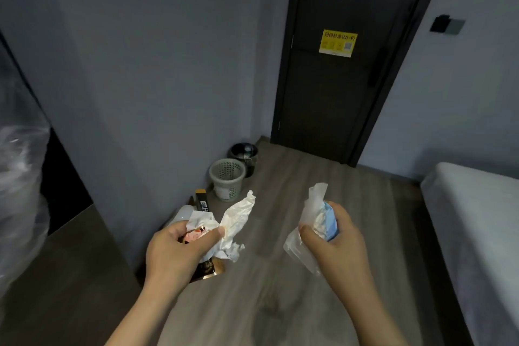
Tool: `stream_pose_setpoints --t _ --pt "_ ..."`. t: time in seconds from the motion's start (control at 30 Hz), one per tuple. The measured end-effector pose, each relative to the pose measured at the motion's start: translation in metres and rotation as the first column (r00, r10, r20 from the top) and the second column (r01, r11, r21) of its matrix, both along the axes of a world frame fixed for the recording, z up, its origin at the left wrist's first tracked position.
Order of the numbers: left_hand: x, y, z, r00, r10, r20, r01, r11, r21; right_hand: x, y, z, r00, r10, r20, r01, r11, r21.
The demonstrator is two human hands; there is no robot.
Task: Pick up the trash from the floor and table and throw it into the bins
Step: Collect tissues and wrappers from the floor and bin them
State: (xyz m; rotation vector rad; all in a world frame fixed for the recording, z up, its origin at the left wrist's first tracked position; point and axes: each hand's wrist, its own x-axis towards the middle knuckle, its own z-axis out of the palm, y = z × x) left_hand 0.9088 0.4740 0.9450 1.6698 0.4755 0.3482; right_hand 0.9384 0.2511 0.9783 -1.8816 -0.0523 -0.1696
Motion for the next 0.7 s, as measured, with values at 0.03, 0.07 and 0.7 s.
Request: stream_pose_setpoints --t 0.03,0.07,0.7 --pt "0.014 -0.001 -0.002 1.000 -0.003 -0.013 0.003 1.000 0.003 0.017 -0.002 0.000 1.000 0.001 -0.003 -0.001 1.000 -0.007" --pt "0.028 -0.002 -0.004 1.000 0.001 -0.027 0.000 1.000 0.007 0.033 -0.004 0.000 1.000 0.002 -0.007 -0.003 1.000 -0.006" --pt "0.370 0.072 -0.062 0.983 0.027 -0.180 -0.036 0.998 -0.046 0.379 0.048 -0.026 0.994 0.049 -0.098 -0.064 0.986 -0.153"
